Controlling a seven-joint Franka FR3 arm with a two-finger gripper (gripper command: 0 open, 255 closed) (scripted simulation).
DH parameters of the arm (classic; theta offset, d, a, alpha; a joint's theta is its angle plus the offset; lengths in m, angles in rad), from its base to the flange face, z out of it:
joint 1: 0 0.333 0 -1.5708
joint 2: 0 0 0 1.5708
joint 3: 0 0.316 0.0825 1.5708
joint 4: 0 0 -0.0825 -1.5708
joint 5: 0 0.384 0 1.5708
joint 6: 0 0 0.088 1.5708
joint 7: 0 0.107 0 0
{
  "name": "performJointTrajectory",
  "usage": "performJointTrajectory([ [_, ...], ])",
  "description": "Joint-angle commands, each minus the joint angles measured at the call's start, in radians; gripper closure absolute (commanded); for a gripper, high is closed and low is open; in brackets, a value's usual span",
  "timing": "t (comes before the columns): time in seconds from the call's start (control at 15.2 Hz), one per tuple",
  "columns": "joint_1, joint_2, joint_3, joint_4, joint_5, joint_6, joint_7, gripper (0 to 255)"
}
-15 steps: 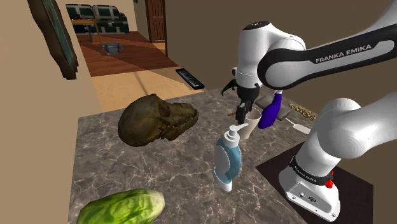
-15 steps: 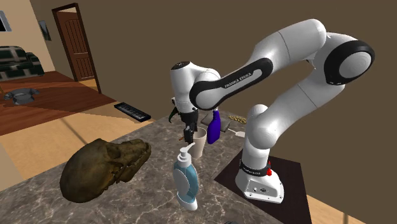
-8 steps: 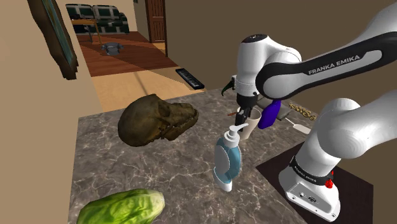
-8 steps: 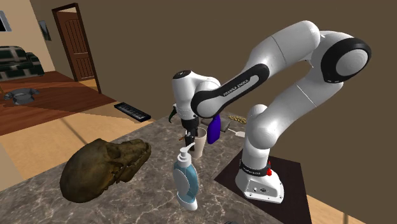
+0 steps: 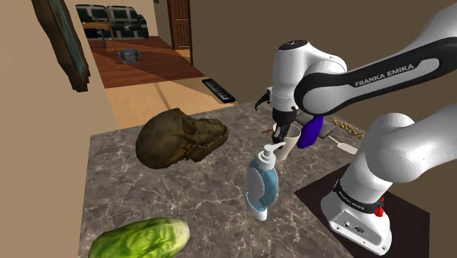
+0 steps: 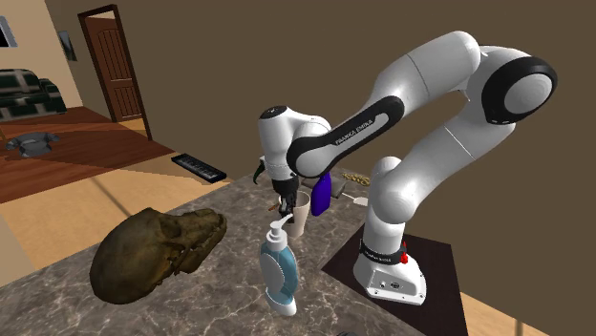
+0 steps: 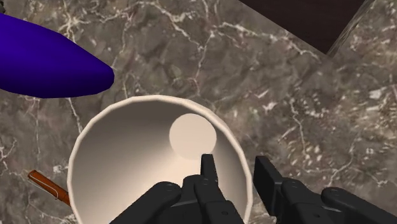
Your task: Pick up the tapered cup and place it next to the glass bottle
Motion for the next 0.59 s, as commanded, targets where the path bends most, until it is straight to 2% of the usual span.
performJointTrajectory([
  [0.0, 0.000, 0.000, 0.000, 0.000, 0.000, 0.000, 0.000, 255],
  [0.53, 0.000, -0.009, -0.003, 0.009, 0.000, -0.018, -0.002, 255],
])
